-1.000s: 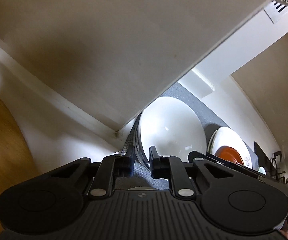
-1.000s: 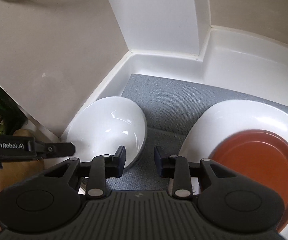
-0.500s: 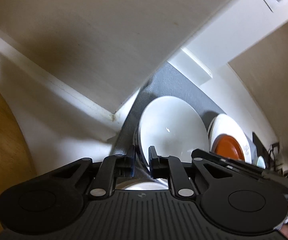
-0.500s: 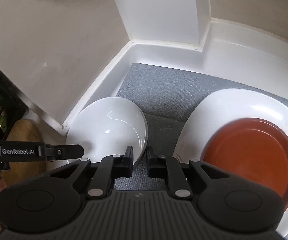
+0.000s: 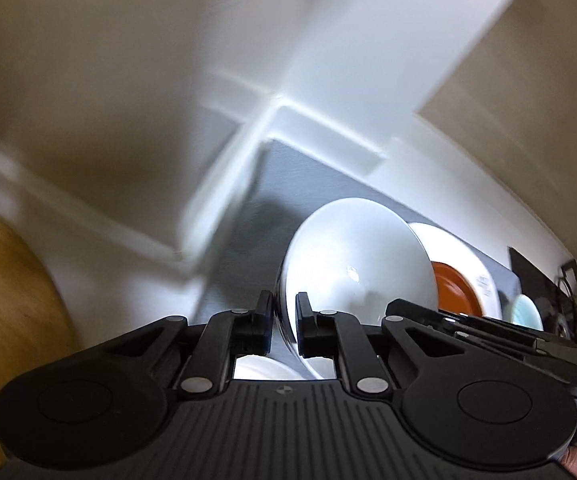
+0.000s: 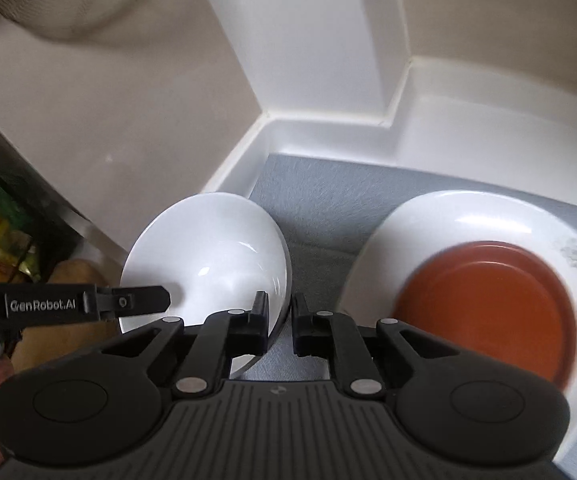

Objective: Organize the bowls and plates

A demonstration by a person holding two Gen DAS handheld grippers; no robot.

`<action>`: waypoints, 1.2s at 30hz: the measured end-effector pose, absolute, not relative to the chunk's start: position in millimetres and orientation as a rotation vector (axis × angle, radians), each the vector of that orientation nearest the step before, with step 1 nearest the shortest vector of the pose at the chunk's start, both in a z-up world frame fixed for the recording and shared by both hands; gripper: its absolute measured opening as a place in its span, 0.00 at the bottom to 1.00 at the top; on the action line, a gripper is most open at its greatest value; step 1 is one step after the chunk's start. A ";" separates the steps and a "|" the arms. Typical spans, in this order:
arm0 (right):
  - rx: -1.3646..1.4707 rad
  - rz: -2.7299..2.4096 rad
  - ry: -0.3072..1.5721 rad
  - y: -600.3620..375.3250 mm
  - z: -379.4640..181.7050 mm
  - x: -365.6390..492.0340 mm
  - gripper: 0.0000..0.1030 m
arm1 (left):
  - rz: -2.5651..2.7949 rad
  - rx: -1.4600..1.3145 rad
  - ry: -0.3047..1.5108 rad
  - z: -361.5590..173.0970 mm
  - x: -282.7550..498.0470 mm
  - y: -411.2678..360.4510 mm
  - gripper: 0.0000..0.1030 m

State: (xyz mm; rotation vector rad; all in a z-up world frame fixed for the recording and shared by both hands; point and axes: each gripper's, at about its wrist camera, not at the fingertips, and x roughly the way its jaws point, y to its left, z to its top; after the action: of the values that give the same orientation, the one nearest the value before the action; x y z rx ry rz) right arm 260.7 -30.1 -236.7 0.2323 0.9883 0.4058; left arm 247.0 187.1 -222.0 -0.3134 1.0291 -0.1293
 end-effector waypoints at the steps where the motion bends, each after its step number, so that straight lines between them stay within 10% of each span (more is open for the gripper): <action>1: 0.251 0.396 0.980 -41.2 -231.3 254.9 0.12 | -0.141 -0.300 1.026 -215.2 244.8 176.8 0.12; 17: 0.429 0.078 0.755 -259.8 -167.2 175.0 0.13 | -0.510 -0.114 1.158 -167.5 276.3 -45.6 0.12; 36: 0.476 -0.029 0.962 -343.0 -272.7 216.2 0.12 | -0.468 0.217 1.328 -245.8 326.5 -181.5 0.12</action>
State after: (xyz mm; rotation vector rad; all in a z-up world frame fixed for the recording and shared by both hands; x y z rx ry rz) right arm 216.2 -343.0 -272.7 0.4758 0.9624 -0.0294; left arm 326.5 -181.5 -245.8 0.2167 1.3278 -0.4682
